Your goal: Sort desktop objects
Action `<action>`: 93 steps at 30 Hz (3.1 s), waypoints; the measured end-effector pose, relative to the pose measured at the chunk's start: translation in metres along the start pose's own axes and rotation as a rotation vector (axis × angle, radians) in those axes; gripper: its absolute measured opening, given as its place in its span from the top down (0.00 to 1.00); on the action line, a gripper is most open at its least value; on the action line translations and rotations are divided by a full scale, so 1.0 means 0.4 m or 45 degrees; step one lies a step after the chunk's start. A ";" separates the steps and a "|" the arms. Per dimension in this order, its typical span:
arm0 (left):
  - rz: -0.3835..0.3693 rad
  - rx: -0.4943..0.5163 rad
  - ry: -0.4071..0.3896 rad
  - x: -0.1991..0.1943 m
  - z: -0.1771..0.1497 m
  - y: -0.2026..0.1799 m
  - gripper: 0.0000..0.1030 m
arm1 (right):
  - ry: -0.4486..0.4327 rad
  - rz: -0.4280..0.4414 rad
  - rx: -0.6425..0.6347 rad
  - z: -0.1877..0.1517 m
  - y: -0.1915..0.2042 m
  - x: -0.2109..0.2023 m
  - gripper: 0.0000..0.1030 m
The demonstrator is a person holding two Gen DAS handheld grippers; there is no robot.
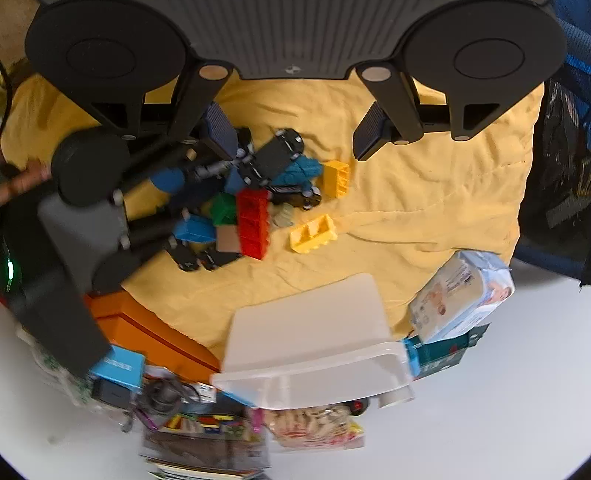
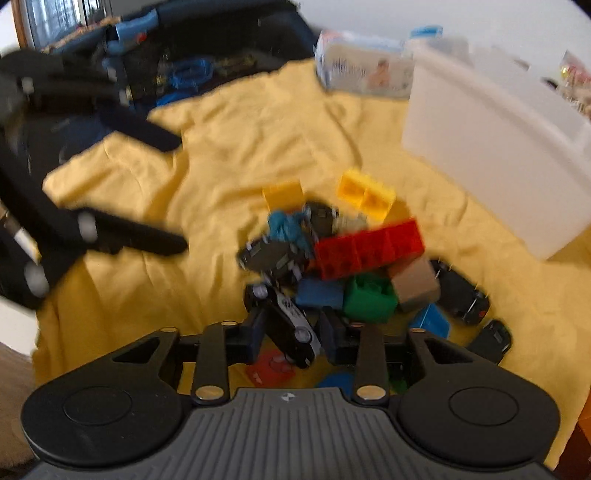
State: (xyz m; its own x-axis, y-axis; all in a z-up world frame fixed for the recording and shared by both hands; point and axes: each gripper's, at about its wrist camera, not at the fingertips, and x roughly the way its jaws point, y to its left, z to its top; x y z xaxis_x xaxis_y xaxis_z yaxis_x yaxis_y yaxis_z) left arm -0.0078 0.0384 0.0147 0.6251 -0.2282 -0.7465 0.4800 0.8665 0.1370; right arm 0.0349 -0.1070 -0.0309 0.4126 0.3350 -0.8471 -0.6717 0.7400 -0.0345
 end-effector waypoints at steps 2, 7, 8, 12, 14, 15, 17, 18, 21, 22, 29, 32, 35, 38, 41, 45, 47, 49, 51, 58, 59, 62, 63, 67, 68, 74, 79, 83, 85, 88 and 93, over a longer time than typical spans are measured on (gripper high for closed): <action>0.005 -0.049 -0.008 0.003 -0.004 0.018 0.30 | -0.037 0.051 -0.051 -0.019 0.026 -0.025 0.78; -0.090 -0.161 0.055 0.046 0.021 0.047 0.30 | -0.116 0.017 -0.362 -0.088 0.130 -0.069 0.75; -0.118 -0.165 0.070 0.057 0.028 0.038 0.30 | -0.121 0.071 -0.321 -0.090 0.121 -0.079 0.72; -0.150 -0.044 0.122 0.106 0.046 -0.018 0.30 | -0.128 0.196 -0.192 -0.106 0.082 -0.107 0.66; -0.139 0.002 0.120 0.118 0.056 -0.031 0.30 | -0.142 0.244 -0.148 -0.120 0.067 -0.121 0.66; -0.169 0.013 0.130 0.127 0.061 -0.035 0.32 | -0.151 0.271 -0.102 -0.127 0.058 -0.125 0.66; -0.229 0.019 0.164 0.146 0.064 -0.039 0.46 | -0.145 0.275 0.011 -0.141 0.040 -0.124 0.66; -0.251 0.025 0.192 0.155 0.065 -0.043 0.58 | -0.148 0.260 0.049 -0.148 0.034 -0.127 0.66; -0.267 -0.007 0.218 0.159 0.066 -0.053 0.63 | -0.177 0.228 0.136 -0.170 0.016 -0.143 0.65; -0.282 -0.038 0.229 0.157 0.066 -0.056 0.62 | -0.183 0.223 0.164 -0.175 0.008 -0.147 0.65; -0.127 0.022 0.285 0.191 0.066 -0.124 0.39 | -0.202 0.169 0.246 -0.176 -0.025 -0.145 0.63; -0.081 -0.073 0.245 0.179 0.063 -0.094 0.59 | -0.203 0.155 0.239 -0.179 -0.024 -0.150 0.63; -0.092 -0.269 0.191 0.140 0.044 -0.015 0.72 | -0.204 0.151 0.228 -0.177 -0.023 -0.145 0.63; -0.033 -0.335 0.207 0.120 0.012 0.047 0.76 | -0.203 0.155 0.208 -0.165 -0.020 -0.136 0.63; -0.013 -0.434 0.225 0.101 -0.028 0.099 0.76 | -0.197 0.184 0.164 -0.141 -0.010 -0.119 0.63; 0.005 -0.522 0.224 0.079 -0.078 0.136 0.75 | -0.159 0.265 0.117 -0.106 0.012 -0.073 0.56; 0.035 -0.532 0.233 0.078 -0.094 0.146 0.75 | -0.151 0.245 0.090 -0.084 0.024 -0.051 0.56; 0.074 -0.560 0.223 0.078 -0.111 0.165 0.74 | -0.113 0.197 0.064 -0.059 0.033 -0.023 0.56; 0.125 -0.622 0.225 0.074 -0.127 0.187 0.74 | -0.067 0.187 0.052 -0.044 0.035 0.007 0.56; 0.058 -0.620 0.165 0.044 -0.117 0.175 0.58 | -0.199 0.061 -0.071 -0.003 0.071 -0.017 0.65; 0.053 -0.617 0.160 0.051 -0.106 0.168 0.57 | -0.207 0.017 -0.084 0.004 0.077 -0.013 0.65; 0.084 -0.613 0.179 0.086 -0.078 0.156 0.53 | -0.188 -0.048 -0.116 -0.001 0.094 0.003 0.64; 0.109 -0.612 0.189 0.102 -0.071 0.156 0.51 | -0.171 -0.053 -0.121 -0.006 0.098 0.007 0.63; 0.106 -0.627 0.230 0.161 -0.062 0.159 0.51 | -0.101 0.043 -0.048 -0.026 0.093 0.010 0.55; 0.117 -0.616 0.237 0.171 -0.064 0.159 0.52 | -0.111 0.061 -0.017 -0.026 0.086 0.003 0.53; 0.079 -0.536 0.235 0.158 -0.072 0.152 0.55 | -0.132 0.110 0.032 0.008 0.045 0.014 0.51; 0.058 -0.538 0.249 0.130 -0.089 0.143 0.55 | -0.099 0.167 -0.049 -0.007 0.051 0.064 0.51; 0.049 -0.576 0.229 0.095 -0.093 0.131 0.55 | -0.120 0.160 -0.066 -0.013 0.044 0.043 0.66; 0.039 -0.574 0.197 0.065 -0.076 0.121 0.55 | -0.150 0.149 -0.077 -0.011 0.035 0.018 0.67; 0.040 -0.534 0.117 0.019 -0.020 0.104 0.55 | -0.231 0.119 -0.093 0.001 0.010 -0.043 0.67; 0.036 -0.463 -0.035 -0.013 0.127 0.090 0.55 | -0.339 0.014 -0.059 0.046 -0.081 -0.123 0.67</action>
State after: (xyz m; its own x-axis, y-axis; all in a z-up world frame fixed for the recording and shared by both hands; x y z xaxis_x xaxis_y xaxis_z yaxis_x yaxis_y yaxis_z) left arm 0.0376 0.0483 0.0568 0.6535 -0.2091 -0.7275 0.2149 0.9728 -0.0866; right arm 0.0476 -0.1366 0.0217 0.5484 0.4887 -0.6785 -0.7018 0.7101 -0.0559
